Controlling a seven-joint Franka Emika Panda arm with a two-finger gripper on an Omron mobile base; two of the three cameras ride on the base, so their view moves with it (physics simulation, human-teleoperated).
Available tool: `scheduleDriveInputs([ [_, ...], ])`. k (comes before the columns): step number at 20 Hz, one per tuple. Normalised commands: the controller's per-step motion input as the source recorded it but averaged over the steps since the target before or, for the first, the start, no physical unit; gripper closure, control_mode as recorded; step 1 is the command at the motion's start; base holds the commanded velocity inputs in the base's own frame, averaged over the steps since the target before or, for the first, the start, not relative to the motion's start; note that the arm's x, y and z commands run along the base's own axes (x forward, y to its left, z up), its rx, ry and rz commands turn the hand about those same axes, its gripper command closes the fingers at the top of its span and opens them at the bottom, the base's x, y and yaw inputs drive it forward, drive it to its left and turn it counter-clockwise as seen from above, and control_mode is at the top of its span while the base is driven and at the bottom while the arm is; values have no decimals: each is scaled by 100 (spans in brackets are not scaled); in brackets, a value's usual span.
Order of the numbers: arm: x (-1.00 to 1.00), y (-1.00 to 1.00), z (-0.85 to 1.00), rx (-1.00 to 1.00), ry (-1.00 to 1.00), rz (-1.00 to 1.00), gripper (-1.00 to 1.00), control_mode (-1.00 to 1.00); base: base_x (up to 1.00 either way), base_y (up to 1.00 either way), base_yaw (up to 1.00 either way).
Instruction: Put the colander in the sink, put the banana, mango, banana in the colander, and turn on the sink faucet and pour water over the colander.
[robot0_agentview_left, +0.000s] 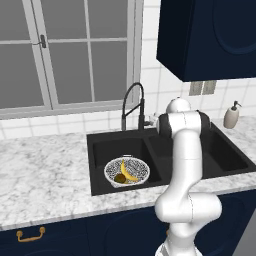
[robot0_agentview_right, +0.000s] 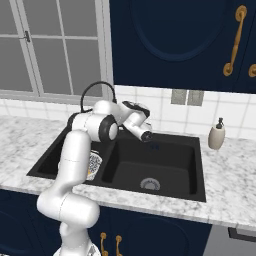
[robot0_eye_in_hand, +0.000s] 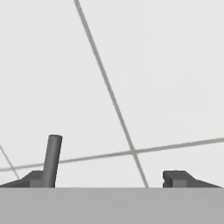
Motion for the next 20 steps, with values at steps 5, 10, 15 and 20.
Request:
scheduleDriveInputs([
  [5, 0, -78, -76, 13, 10, -5, -100, -100, 0, 0, 0],
  [10, -8, -96, -92, 15, 11, -6, -100, -100, 0, 0, 0],
  [15, -30, -48, 17, 12, -2, -1, -100, -100, 0, 0, 0],
  [20, -71, -29, 50, 9, -13, 0, -100, -100, 0, 0, 0],
])
